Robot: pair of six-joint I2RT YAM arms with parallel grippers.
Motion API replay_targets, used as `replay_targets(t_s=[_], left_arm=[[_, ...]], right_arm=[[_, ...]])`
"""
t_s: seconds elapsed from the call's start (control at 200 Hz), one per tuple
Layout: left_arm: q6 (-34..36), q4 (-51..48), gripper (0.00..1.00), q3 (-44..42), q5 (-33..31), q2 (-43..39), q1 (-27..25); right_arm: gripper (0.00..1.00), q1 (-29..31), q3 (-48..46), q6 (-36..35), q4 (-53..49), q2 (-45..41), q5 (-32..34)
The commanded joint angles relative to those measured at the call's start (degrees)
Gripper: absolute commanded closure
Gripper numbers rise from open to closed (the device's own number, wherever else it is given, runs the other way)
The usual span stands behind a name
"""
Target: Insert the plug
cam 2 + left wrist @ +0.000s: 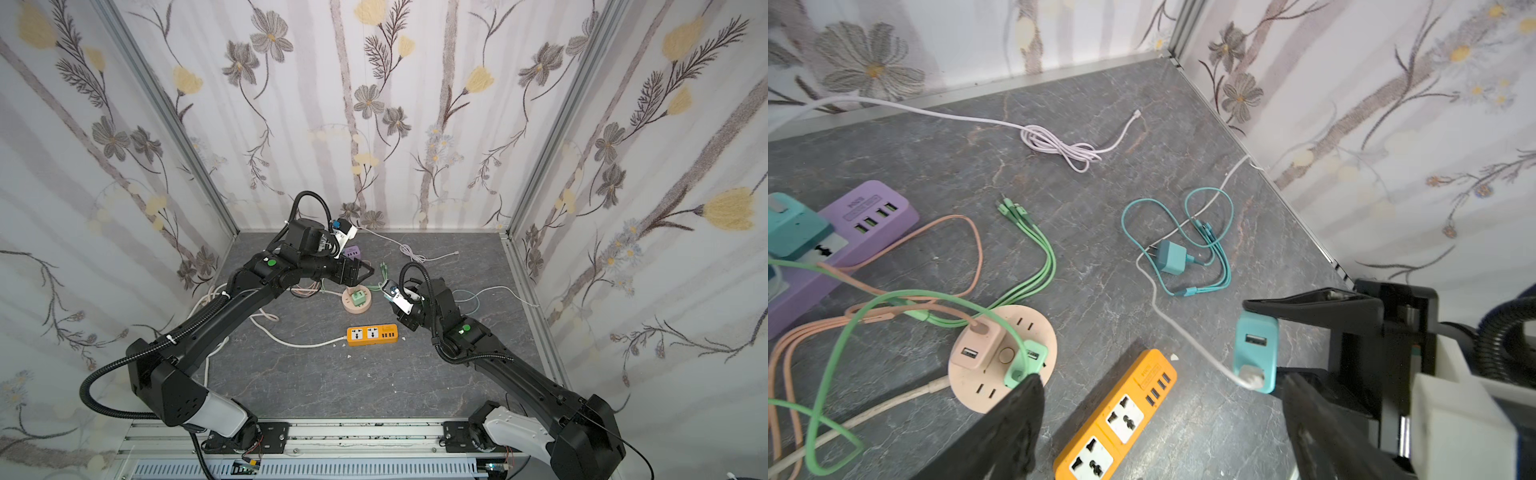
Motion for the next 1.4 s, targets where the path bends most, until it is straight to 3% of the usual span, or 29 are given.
replay_targets(t_s=[0.0, 0.21, 0.385, 0.839, 1.179, 1.329, 1.394], left_arm=[[3.3, -6.28, 0.1, 2.23, 4.44, 1.33, -0.82], [4.48, -8.38, 0.15, 5.63, 8.17, 4.63, -2.71], [6.58, -9.37, 0.23, 6.33, 10.42, 6.81, -4.51], [5.58, -5.4, 0.5, 4.66, 12.99, 6.89, -4.77], [6.9, -4.59, 0.49, 4.39, 11.55, 6.17, -4.37], [8.77, -5.83, 0.71, 4.56, 13.61, 5.86, -4.39], [9.94, -7.02, 0.74, 4.55, 14.76, 5.8, -4.37]], right_arm=[[0.73, 1.89, 1.14, -6.88, 3.34, 0.08, 0.74], [0.73, 4.45, 1.72, -8.6, 5.41, 0.32, 2.54], [0.73, 4.96, 2.64, -3.34, 7.87, 1.42, 8.38], [0.73, 5.61, -0.31, -0.31, 15.5, 1.32, 9.36], [0.72, 7.67, -1.37, -1.56, 15.68, 0.8, 6.28], [0.72, 7.73, -1.34, -1.64, 15.35, 1.05, 7.42], [0.72, 7.73, -1.39, -1.46, 15.58, 1.22, 7.88]])
